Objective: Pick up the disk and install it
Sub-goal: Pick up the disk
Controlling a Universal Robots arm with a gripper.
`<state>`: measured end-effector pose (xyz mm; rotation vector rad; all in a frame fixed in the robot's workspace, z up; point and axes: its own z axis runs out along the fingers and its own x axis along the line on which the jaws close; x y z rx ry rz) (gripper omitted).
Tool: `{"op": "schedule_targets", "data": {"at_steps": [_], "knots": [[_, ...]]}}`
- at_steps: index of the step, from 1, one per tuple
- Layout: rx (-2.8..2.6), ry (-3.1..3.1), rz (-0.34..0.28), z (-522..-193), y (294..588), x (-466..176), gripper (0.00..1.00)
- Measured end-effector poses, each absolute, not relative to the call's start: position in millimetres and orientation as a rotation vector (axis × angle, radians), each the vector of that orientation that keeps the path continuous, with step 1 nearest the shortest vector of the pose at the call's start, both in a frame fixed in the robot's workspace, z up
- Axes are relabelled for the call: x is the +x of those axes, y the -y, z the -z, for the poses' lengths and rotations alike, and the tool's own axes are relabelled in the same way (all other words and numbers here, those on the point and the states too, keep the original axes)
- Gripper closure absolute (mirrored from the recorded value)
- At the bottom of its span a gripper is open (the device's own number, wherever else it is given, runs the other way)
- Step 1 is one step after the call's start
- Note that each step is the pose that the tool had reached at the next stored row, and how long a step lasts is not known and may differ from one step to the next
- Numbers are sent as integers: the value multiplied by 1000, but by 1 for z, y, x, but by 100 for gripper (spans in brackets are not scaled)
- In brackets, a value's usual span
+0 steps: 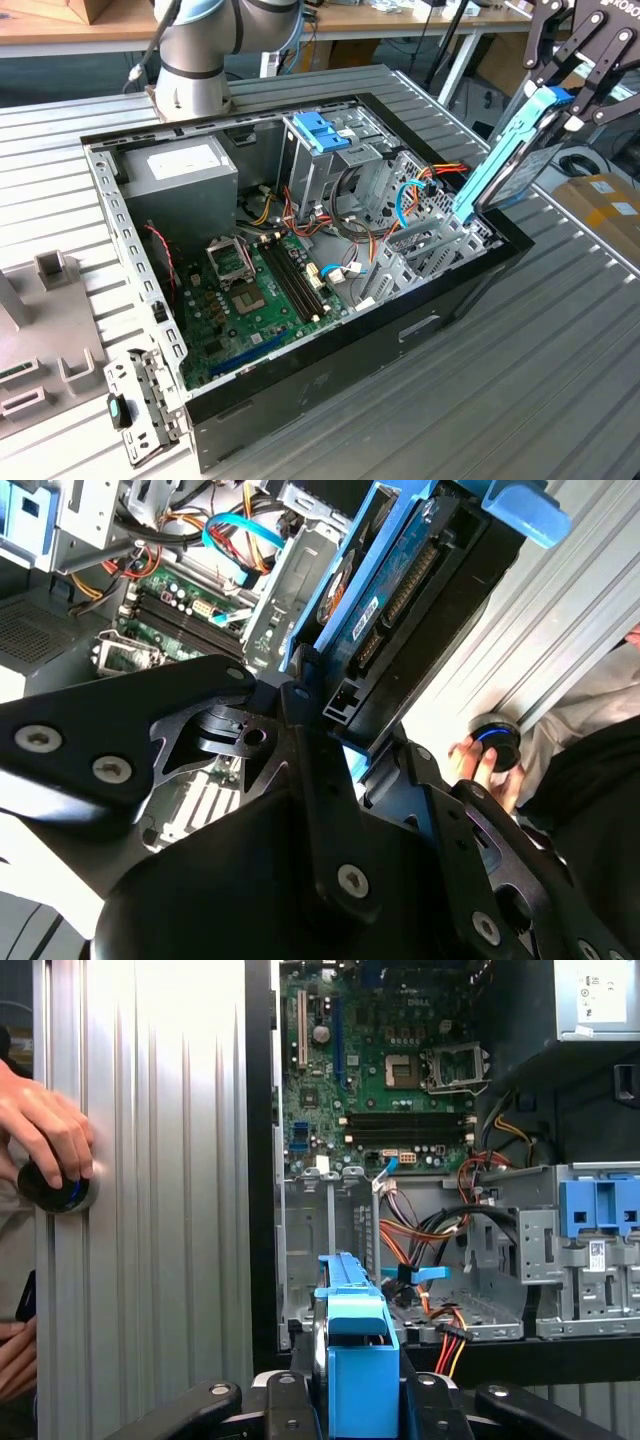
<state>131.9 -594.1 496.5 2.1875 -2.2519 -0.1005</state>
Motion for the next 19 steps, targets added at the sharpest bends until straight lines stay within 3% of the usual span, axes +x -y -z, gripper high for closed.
{"op": "schedule_targets", "data": {"at_steps": [19], "knots": [[2187,2252,100,-496,594,166,63]]}}
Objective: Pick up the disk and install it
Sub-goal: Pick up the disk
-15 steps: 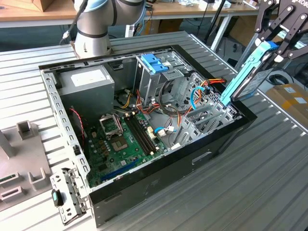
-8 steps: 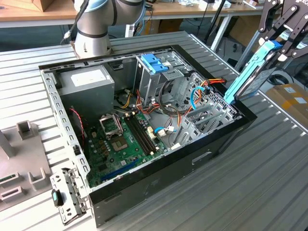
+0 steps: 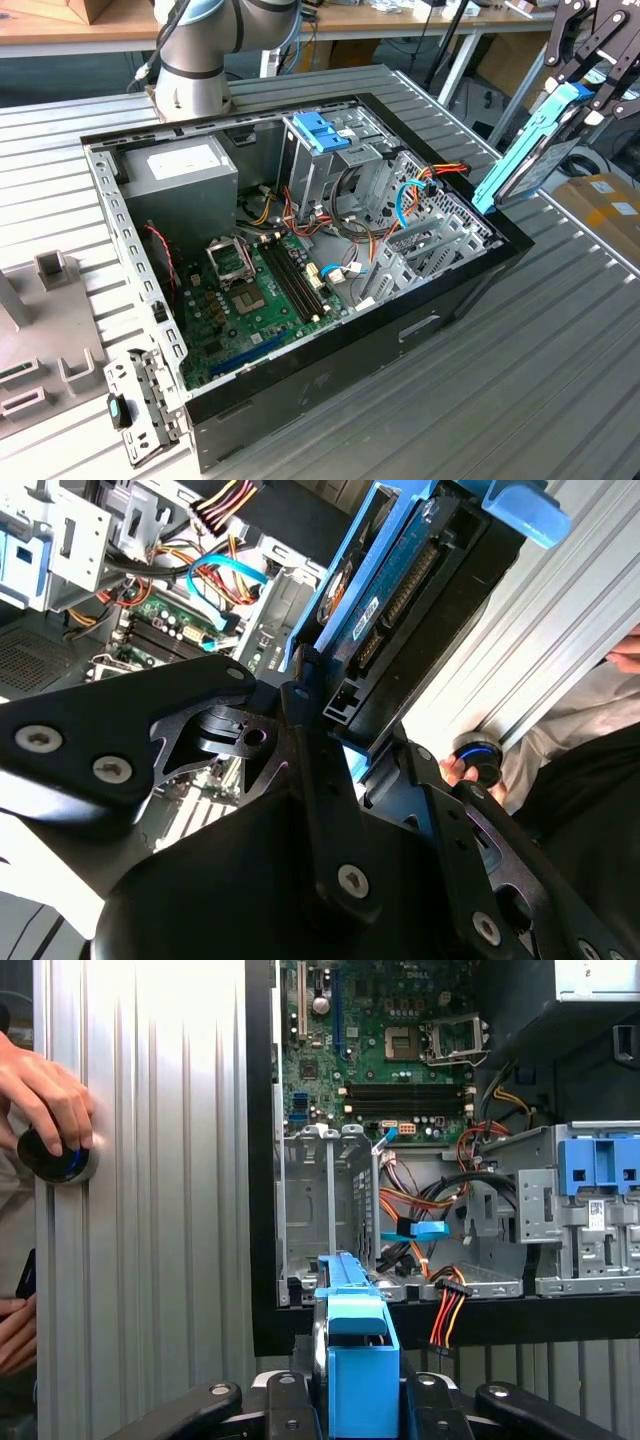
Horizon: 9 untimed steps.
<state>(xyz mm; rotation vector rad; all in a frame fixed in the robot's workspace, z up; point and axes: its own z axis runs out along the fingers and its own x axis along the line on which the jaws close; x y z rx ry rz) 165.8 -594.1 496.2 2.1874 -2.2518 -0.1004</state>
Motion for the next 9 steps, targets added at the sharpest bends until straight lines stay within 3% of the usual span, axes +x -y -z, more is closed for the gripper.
{"op": "schedule_targets", "data": {"at_steps": [9], "knots": [[2187,2252,100,-496,594,170,63]]}}
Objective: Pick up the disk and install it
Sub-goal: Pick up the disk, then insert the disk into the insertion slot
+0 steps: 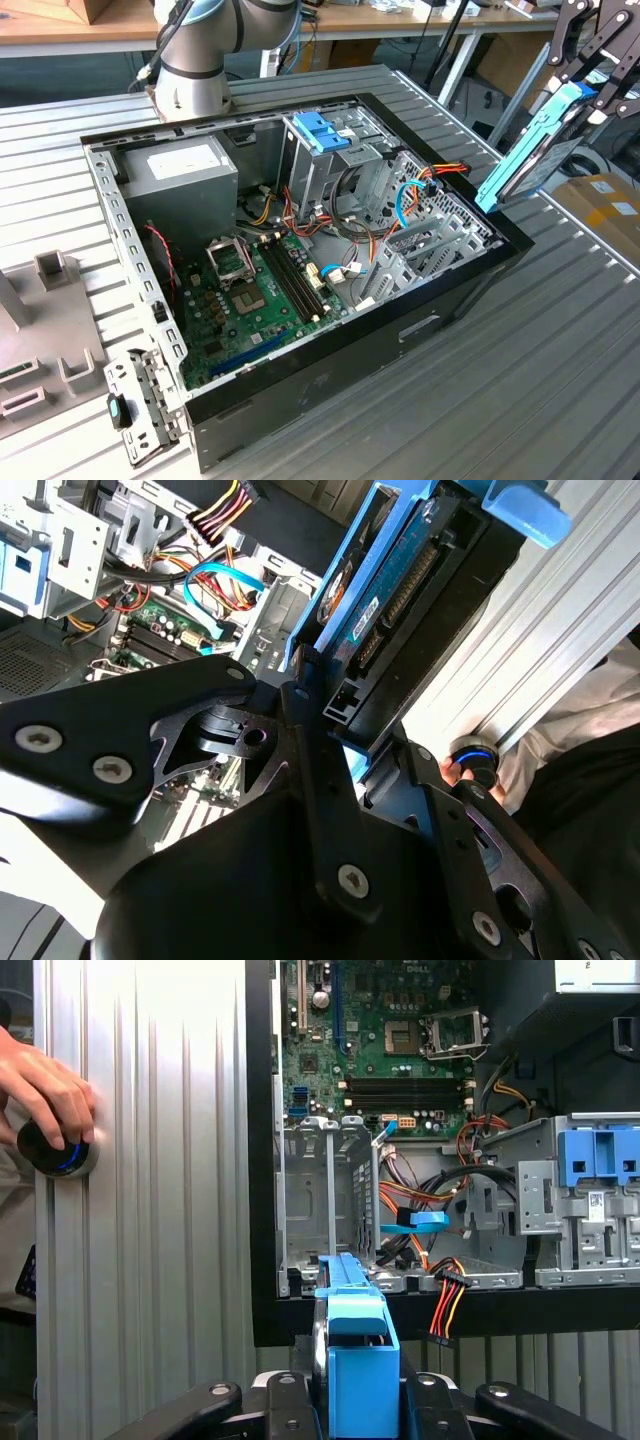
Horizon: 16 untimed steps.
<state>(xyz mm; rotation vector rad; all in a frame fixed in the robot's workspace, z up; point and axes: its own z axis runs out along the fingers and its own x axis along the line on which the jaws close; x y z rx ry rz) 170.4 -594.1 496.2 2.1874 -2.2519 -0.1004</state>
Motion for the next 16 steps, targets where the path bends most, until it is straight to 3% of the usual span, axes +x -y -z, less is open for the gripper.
{"op": "schedule_targets", "data": {"at_steps": [16], "knots": [[2187,2252,100,-494,594,152,63]]}}
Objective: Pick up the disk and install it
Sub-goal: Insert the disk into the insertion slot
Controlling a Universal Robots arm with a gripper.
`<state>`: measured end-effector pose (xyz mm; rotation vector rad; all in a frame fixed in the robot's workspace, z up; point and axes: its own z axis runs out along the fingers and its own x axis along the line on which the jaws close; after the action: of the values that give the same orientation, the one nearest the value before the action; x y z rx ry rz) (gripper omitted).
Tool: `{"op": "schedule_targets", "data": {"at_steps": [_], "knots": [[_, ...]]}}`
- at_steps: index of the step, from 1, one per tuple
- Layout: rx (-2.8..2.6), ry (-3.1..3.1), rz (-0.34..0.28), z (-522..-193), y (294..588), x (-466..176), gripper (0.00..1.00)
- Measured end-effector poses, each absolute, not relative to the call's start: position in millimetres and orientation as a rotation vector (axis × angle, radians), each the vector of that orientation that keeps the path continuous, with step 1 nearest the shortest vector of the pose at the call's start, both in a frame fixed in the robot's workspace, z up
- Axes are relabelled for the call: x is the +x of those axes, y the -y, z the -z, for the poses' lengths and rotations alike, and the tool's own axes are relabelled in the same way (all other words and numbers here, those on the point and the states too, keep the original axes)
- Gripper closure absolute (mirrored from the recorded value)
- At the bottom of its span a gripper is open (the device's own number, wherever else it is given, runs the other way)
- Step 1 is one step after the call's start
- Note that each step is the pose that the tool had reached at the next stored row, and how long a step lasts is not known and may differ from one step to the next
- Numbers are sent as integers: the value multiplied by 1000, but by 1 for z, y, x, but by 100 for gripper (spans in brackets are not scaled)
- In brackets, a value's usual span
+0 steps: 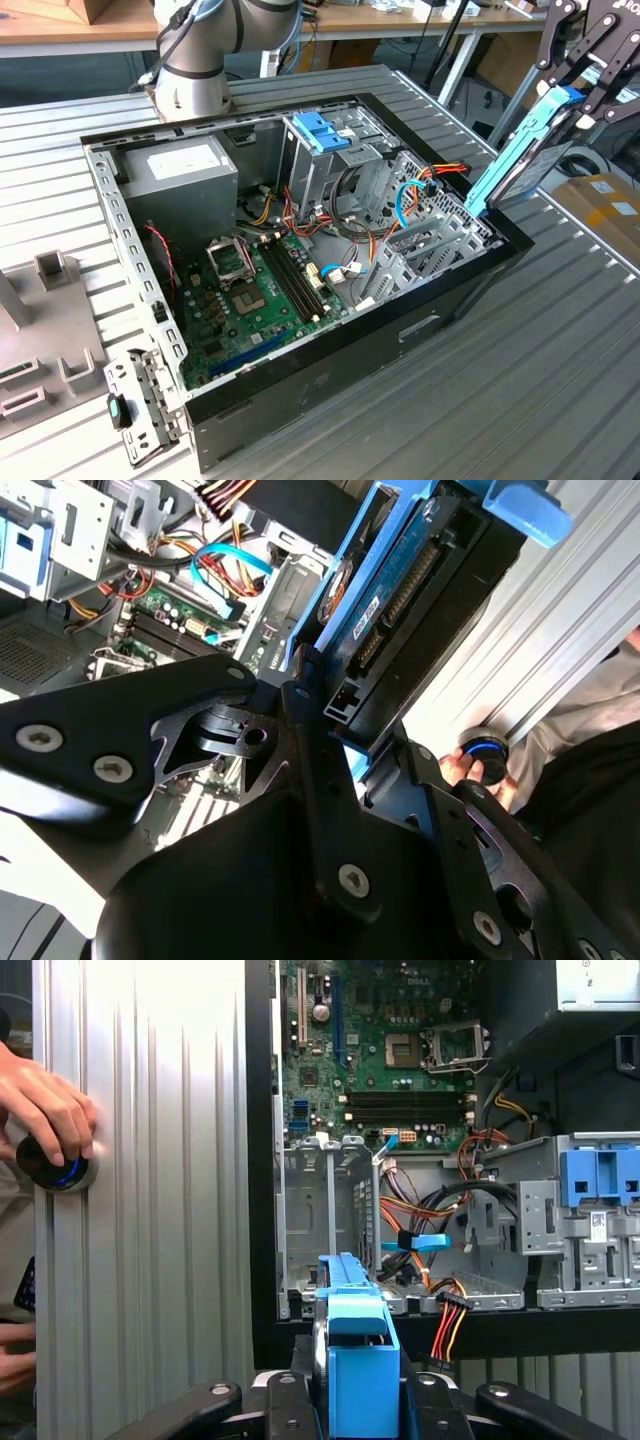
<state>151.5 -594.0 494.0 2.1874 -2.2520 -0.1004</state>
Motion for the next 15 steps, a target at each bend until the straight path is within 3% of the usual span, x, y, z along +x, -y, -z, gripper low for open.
{"op": "schedule_targets", "data": {"at_steps": [15], "knots": [[2188,2252,100,-489,594,143,63]]}}
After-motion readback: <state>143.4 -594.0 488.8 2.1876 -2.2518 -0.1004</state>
